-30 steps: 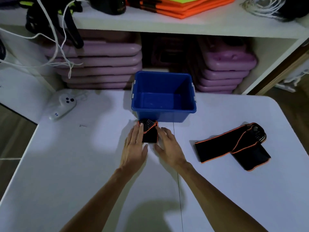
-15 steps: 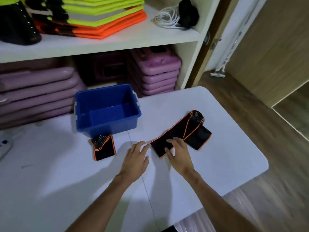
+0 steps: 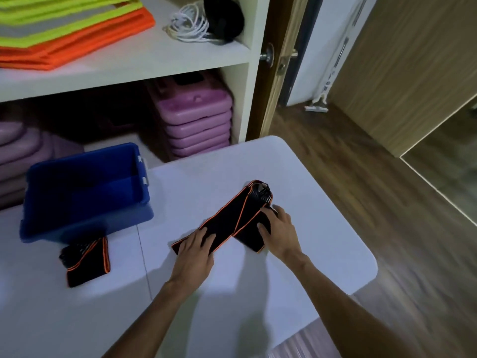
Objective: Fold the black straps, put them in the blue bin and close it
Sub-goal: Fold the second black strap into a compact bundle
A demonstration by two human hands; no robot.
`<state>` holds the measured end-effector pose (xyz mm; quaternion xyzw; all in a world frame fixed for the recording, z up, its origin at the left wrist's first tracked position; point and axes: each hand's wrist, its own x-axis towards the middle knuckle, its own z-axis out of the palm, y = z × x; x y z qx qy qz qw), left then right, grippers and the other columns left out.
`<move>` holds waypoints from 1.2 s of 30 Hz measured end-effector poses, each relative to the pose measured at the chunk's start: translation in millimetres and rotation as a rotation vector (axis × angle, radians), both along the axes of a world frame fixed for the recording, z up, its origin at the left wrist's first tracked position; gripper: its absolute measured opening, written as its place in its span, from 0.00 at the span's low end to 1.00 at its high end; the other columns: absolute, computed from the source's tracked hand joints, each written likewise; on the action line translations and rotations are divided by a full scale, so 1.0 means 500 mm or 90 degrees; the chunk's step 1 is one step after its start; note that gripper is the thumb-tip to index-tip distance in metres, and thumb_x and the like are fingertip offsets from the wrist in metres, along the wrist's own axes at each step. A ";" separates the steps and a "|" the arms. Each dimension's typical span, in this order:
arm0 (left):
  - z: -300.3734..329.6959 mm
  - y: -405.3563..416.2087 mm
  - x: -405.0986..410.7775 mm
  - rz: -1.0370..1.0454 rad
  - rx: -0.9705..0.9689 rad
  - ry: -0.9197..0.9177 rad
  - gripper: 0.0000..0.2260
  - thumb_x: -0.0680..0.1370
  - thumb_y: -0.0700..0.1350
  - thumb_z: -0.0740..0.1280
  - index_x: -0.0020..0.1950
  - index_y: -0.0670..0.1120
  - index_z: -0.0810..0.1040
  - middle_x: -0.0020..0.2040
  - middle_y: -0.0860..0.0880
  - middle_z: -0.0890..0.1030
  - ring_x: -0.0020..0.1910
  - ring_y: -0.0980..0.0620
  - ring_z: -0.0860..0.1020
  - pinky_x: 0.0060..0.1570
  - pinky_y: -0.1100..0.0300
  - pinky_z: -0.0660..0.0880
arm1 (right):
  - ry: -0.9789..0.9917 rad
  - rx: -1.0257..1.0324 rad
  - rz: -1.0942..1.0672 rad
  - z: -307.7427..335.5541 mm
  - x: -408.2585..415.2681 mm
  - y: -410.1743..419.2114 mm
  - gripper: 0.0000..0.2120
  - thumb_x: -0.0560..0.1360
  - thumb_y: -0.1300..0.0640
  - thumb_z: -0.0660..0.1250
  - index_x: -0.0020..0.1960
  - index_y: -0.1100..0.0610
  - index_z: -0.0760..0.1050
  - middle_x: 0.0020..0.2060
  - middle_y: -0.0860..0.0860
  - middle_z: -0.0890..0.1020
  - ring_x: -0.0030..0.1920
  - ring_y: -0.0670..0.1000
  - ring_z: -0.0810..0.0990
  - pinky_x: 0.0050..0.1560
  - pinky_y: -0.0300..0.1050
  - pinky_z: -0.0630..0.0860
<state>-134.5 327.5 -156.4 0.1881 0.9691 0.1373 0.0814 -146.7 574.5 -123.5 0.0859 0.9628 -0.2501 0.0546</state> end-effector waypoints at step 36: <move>0.017 0.226 -0.042 0.063 0.135 -0.202 0.32 0.76 0.50 0.66 0.76 0.45 0.57 0.65 0.46 0.65 0.62 0.46 0.66 0.63 0.51 0.68 | -0.048 0.052 -0.015 -0.007 -0.256 0.069 0.08 0.80 0.55 0.61 0.53 0.57 0.78 0.46 0.54 0.83 0.44 0.58 0.81 0.44 0.51 0.80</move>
